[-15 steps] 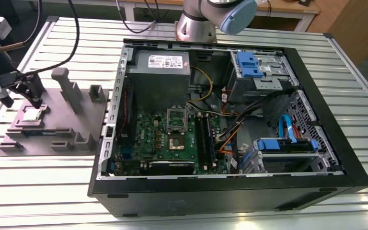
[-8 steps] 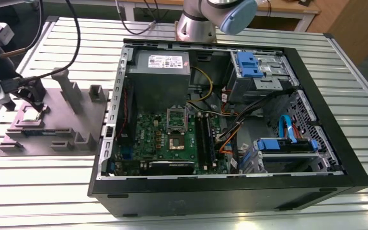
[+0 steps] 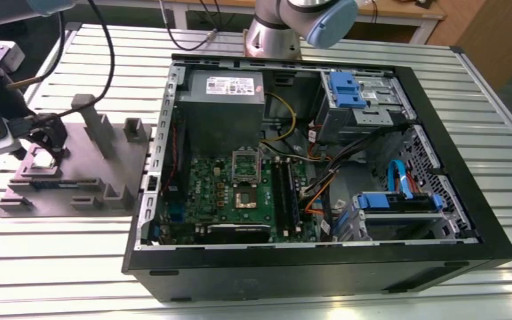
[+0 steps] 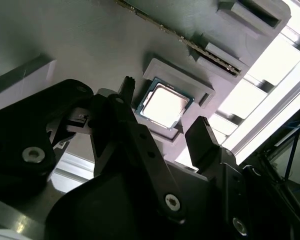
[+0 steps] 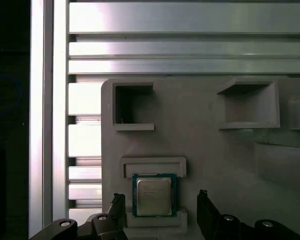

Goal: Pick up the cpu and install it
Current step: 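Pick up the cpu and move it towards the insertion slot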

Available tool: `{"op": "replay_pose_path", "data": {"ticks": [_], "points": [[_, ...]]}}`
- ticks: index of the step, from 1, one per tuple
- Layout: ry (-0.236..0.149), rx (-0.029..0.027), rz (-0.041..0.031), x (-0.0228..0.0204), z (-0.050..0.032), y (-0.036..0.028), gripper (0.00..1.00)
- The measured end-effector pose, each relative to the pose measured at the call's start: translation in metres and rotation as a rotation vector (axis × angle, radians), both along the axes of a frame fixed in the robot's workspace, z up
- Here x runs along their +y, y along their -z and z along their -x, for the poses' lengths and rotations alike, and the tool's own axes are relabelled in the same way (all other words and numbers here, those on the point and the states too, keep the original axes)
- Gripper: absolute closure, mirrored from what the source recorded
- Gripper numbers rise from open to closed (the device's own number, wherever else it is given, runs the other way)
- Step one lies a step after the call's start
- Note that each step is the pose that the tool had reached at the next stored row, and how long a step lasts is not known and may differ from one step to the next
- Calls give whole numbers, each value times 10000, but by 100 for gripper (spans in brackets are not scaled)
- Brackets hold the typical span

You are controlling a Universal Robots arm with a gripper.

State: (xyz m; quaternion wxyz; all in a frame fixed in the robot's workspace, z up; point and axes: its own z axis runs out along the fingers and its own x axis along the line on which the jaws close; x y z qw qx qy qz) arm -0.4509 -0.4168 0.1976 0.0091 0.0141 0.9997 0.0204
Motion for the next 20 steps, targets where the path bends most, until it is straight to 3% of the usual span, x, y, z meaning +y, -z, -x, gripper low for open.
{"op": "replay_pose_path", "data": {"ticks": [3, 11, 20], "points": [[0, -1, 0, 0, 1, 46, 33], [1, -1, -9, 14, 6, 64, 33], [0, 1, -8, 23, 21, 151, 33]]}}
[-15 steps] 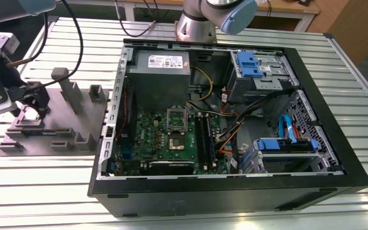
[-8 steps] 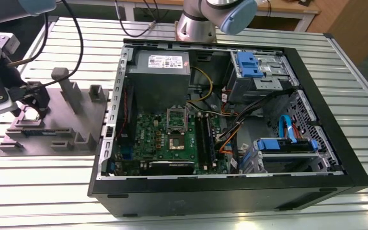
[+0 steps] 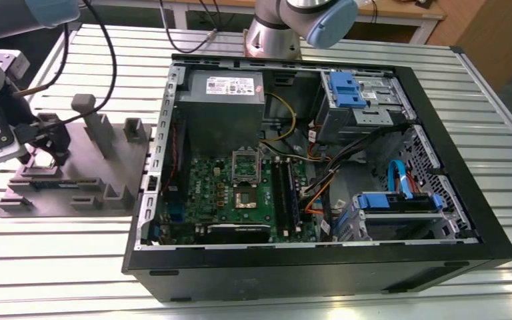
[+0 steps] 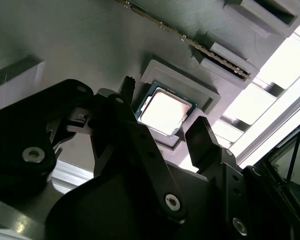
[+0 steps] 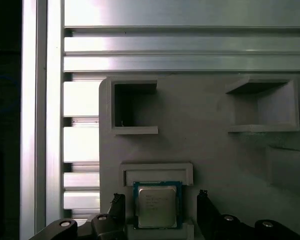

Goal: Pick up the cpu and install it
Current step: 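Pick up the cpu and move it towards the insertion slot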

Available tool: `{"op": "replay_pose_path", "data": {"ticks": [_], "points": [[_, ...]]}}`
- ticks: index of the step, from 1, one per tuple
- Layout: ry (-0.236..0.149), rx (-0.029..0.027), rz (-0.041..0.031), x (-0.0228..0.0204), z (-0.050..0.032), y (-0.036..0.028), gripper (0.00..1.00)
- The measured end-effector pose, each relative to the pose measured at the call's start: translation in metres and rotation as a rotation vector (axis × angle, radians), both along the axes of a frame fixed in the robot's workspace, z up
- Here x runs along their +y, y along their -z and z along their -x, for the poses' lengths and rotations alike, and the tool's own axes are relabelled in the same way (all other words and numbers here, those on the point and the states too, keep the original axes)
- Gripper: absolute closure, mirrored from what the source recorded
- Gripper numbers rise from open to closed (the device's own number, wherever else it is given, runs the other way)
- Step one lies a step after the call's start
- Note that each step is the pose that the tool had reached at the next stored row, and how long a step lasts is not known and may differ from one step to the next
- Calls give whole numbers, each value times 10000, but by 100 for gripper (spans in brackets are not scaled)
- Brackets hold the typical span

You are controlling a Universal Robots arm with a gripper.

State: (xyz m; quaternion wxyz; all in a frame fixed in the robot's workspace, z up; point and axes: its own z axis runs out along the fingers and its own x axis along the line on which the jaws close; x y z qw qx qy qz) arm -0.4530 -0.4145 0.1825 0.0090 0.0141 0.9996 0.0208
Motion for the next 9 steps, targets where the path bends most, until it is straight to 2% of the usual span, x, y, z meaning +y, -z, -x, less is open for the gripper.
{"op": "replay_pose_path", "data": {"ticks": [9], "points": [[0, 1, -4, 2, 1, 31, 34]]}}
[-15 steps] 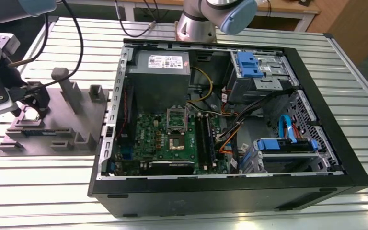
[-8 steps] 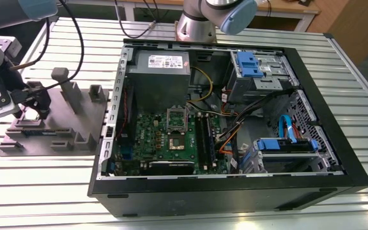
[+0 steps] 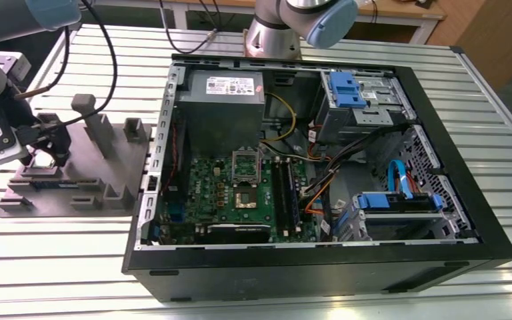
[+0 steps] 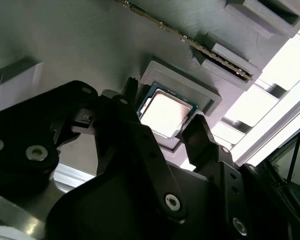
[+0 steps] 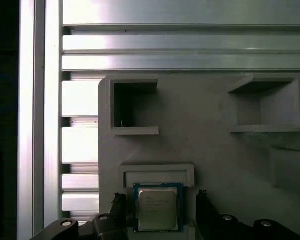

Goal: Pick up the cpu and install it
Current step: 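Pick up the cpu and move it towards the insertion slot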

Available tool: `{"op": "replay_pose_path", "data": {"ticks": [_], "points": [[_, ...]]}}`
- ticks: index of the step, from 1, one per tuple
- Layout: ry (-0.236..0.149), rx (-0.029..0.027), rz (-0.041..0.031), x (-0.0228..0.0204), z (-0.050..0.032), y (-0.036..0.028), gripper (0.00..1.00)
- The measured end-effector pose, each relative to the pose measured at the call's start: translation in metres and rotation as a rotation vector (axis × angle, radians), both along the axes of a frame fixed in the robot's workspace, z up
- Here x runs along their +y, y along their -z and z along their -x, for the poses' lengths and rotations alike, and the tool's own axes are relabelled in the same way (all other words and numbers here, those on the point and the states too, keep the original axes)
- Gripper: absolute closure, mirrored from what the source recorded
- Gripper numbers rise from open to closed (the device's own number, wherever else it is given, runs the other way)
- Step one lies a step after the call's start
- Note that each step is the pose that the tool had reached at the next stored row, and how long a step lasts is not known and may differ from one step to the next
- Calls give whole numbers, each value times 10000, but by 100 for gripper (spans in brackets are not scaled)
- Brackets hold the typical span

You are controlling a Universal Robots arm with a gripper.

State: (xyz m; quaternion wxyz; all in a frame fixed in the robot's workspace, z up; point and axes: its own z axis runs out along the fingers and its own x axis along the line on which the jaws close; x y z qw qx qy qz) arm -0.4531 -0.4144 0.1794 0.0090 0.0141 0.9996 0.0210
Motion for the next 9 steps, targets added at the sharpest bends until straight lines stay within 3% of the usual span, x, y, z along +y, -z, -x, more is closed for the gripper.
{"op": "replay_pose_path", "data": {"ticks": [1, 2, 9], "points": [[1, 0, -1, 0, 0, 0, 34], [0, -1, -2, 0, 0, 1, 41], [-11, -2, -7, 6, 0, 1, 41]]}}
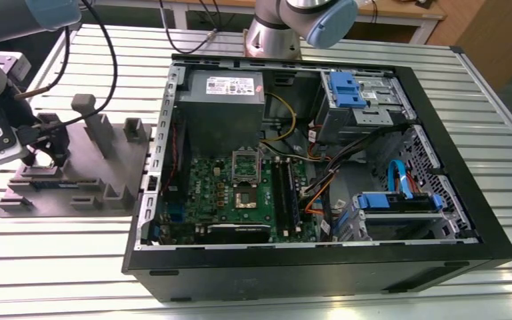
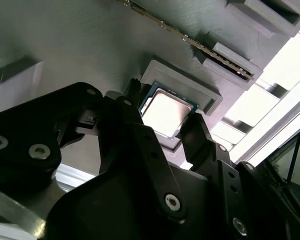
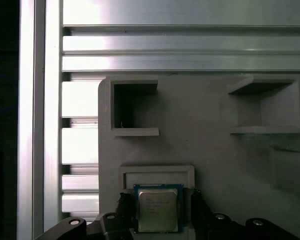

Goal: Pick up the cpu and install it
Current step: 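Pick up the cpu and move it towards the insertion slot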

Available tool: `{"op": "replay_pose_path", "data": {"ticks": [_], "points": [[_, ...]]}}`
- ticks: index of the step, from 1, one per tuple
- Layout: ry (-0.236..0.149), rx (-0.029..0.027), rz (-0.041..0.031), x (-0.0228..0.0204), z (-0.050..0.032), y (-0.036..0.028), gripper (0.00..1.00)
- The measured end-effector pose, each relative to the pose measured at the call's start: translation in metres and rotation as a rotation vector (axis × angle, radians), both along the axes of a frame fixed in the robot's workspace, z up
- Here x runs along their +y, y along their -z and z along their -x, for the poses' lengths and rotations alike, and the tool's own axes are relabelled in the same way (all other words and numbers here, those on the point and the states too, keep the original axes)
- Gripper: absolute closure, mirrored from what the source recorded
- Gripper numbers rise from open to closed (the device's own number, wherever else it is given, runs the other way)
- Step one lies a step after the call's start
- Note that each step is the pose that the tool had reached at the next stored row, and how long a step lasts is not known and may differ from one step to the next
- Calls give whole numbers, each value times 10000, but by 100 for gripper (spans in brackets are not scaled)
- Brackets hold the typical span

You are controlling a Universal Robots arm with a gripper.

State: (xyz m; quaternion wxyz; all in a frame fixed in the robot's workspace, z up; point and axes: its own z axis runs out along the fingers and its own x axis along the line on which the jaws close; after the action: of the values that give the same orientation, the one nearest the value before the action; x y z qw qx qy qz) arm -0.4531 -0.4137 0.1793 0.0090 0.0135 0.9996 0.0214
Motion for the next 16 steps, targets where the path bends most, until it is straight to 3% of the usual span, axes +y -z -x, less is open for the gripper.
{"op": "replay_pose_path", "data": {"ticks": [16], "points": [[0, -65, 1, 5, 45, -24, 41]]}}
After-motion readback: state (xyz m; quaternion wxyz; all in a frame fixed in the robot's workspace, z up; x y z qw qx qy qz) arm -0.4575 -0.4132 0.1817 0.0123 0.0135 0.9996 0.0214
